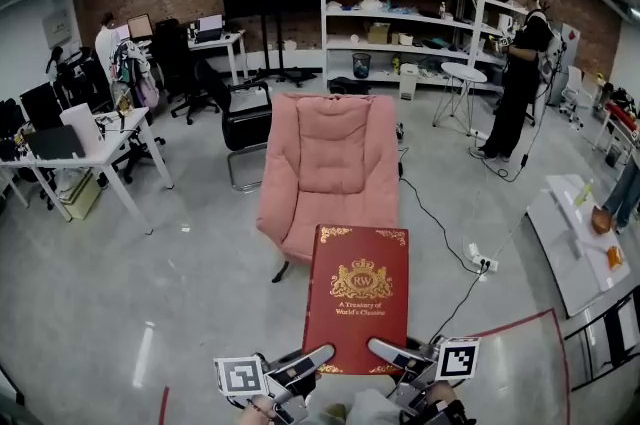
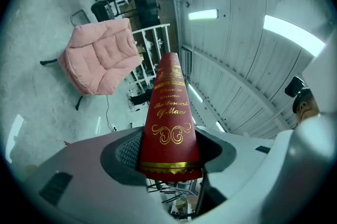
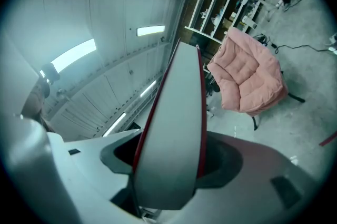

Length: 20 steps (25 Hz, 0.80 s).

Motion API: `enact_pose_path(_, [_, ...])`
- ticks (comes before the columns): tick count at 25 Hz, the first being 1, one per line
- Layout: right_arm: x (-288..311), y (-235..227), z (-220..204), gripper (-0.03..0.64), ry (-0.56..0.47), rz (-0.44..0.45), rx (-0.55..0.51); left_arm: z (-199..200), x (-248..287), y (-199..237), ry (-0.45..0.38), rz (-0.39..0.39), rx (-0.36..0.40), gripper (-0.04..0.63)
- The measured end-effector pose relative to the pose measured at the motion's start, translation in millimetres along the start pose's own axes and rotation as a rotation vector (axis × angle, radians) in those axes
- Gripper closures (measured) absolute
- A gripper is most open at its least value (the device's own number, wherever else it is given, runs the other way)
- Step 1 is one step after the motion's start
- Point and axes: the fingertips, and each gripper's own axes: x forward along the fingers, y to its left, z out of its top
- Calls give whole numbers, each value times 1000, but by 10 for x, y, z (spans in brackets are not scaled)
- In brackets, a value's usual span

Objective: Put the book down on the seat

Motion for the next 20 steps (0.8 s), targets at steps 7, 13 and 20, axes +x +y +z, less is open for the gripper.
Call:
enact_pose_path(7, [117,-146,152,318,5,4,6,171,106,110,-15,11,-12,350])
enact_pose_path(13, [256,-368,384,318,9,9,8,414,296,215,-26,15,-17,350])
enact_pose_path(20, [395,-648,765,319,4,21,28,730,644,364,-29,35,-23,350])
